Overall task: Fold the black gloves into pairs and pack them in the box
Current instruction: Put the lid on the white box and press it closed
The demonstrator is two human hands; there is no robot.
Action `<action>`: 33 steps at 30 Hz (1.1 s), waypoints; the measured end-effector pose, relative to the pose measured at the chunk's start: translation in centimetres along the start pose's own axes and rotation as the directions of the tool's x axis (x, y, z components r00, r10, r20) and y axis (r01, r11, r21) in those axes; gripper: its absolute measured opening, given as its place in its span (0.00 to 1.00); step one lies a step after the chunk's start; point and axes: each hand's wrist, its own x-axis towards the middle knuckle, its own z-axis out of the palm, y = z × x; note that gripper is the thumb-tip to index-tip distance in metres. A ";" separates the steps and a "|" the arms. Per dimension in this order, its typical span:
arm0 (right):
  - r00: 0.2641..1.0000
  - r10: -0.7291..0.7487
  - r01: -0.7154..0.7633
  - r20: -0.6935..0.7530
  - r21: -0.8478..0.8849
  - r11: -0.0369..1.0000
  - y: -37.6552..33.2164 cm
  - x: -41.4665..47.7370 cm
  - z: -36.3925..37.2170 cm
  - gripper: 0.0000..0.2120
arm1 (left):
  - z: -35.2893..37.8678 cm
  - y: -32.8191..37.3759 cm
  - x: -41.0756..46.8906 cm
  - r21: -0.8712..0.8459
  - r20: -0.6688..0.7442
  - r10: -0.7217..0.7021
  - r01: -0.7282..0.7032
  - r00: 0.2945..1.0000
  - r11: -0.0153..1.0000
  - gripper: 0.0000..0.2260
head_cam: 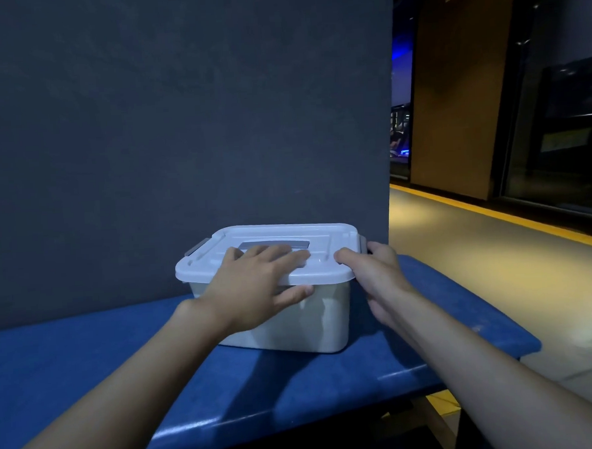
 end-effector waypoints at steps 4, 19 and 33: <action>0.993 -0.094 0.084 -0.074 -0.127 0.988 0.3 0.3 0.3 0.09 | 0.3 -1.2 -0.1 -0.026 -0.005 0.020 -0.020 1.000 0.999 0.36; 0.977 -0.195 0.214 0.092 -0.319 0.923 0.0 1.0 -0.7 0.11 | -0.5 -0.9 -0.2 -0.211 0.006 -0.056 0.056 0.998 0.976 0.27; 0.857 -0.233 0.509 0.459 -0.823 0.253 -3.3 2.8 6.1 0.19 | 0.1 -7.8 -4.1 -0.652 -0.098 -0.607 0.409 0.789 0.638 0.19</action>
